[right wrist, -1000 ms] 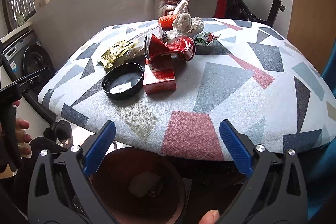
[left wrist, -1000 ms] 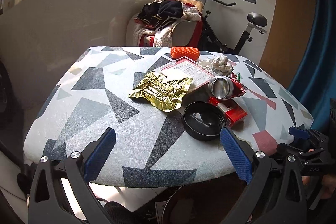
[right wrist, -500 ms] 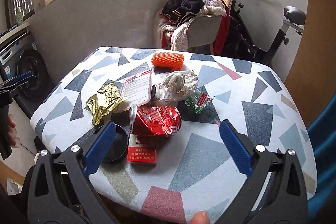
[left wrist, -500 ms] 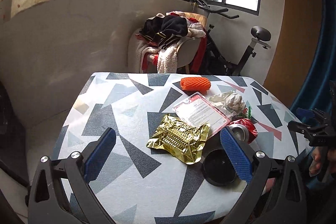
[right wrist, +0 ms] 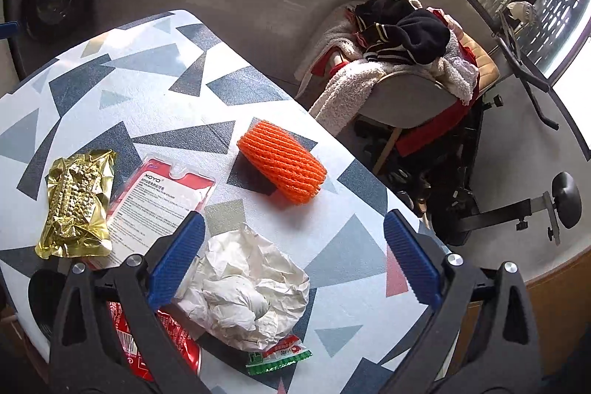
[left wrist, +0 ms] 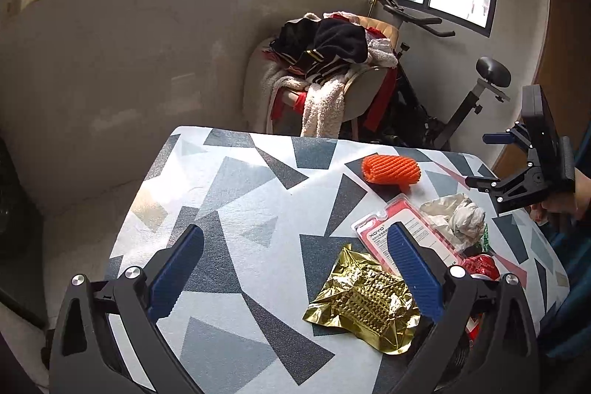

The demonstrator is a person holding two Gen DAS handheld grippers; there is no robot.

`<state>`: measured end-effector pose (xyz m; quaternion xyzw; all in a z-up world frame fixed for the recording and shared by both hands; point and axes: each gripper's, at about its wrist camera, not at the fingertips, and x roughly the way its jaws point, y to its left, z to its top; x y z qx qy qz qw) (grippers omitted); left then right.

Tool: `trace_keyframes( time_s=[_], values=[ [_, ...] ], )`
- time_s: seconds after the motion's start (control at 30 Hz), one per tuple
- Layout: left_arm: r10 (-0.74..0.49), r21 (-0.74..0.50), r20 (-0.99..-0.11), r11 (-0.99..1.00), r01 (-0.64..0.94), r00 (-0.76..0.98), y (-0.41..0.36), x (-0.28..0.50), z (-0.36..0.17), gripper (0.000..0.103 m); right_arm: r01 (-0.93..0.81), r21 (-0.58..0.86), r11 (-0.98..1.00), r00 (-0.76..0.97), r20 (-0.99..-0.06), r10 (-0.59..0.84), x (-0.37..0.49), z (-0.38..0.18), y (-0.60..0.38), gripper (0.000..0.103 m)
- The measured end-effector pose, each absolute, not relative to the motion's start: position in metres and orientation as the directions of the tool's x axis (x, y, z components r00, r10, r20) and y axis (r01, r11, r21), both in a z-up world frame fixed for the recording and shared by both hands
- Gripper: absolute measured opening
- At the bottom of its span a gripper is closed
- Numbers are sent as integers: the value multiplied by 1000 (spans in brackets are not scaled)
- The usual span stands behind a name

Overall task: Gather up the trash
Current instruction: 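Grasp the orange foam net with the right gripper while left gripper grasps gold foil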

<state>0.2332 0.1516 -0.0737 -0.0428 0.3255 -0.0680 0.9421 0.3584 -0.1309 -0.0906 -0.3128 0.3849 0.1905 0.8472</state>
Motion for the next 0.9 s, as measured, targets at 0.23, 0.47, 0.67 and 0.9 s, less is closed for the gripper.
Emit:
trace_keyframes(
  time_s=[0.23,0.47,0.67,0.9],
  values=[
    [-218,-253,-675,966,56,705,165,266,-121,79,-609,-418,674,568,-823,3,443,-160,-94,87],
    [-271,-298,-711,952,71,649,156,275,-148,77,-637,-388,666,454,-887,-83,472,-206,-72,33],
    [-317,-342,-720,936,82,617,141,265,-153,77,-586,-333,739,527,-849,35,455,-159,-91,20],
    [-432,-557,-725,826,-87,536,141,249,-170,75,-504,-145,852,589,-778,216,378,-94,-140,20]
  ],
)
